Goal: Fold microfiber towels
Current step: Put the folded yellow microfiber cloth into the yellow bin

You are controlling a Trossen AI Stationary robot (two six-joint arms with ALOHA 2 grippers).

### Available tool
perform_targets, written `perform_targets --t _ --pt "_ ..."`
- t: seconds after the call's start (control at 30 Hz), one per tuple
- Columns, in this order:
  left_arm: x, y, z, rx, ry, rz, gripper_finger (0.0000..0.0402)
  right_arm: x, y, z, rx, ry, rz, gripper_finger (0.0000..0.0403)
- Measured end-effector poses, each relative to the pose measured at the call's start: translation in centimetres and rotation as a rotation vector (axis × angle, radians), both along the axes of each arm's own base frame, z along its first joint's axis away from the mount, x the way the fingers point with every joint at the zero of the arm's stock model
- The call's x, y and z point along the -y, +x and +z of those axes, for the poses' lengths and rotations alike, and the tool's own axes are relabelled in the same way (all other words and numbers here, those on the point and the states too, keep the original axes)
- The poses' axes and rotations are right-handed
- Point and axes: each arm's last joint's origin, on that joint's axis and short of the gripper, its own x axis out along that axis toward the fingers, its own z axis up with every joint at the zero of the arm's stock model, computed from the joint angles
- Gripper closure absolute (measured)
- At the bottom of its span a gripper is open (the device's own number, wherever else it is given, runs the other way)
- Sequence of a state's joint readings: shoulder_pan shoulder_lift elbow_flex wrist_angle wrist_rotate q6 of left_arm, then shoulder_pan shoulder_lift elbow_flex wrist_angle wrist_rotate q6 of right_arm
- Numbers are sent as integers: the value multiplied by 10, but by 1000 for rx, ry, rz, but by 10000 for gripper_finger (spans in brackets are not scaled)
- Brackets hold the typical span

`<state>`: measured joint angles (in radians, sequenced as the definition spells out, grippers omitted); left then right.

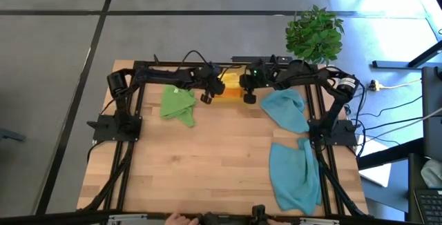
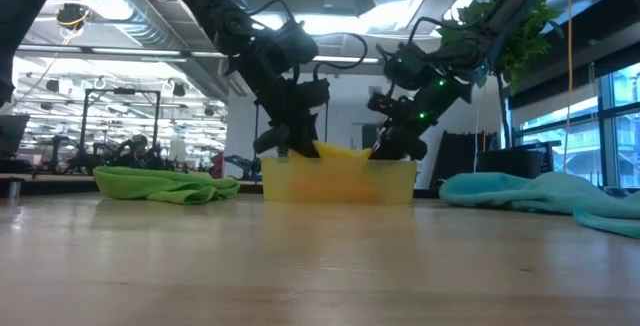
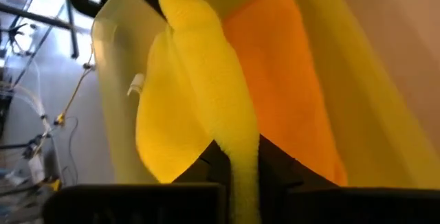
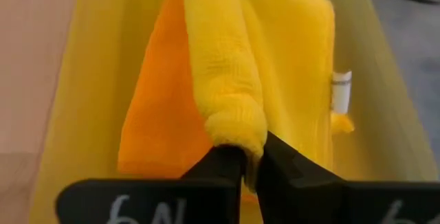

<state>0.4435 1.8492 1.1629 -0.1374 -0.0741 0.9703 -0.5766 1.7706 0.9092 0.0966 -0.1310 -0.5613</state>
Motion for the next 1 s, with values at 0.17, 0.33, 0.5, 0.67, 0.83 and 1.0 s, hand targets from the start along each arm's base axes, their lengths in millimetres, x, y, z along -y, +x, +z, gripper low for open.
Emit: perform_targets --t 0.17,0.33,0.5,0.67,0.83,1.0 --pt "3 0 -1 5 -46 1 325 -3 -2 -3 -10 76 53 347" --pt "6 -1 -3 -19 -74 7 288 -5 -4 -5 -31 96 55 285" --pt "9 -6 1 -45 -94 32 270 -7 -7 -4 -56 118 59 200" --pt "11 -16 21 -29 -89 71 264 -12 -12 15 -33 108 66 149" --pt "15 -22 47 86 -148 51 264 -20 -18 39 8 99 89 142" --pt "11 -24 60 251 -364 -17 266 -24 -16 51 112 185 86 144"
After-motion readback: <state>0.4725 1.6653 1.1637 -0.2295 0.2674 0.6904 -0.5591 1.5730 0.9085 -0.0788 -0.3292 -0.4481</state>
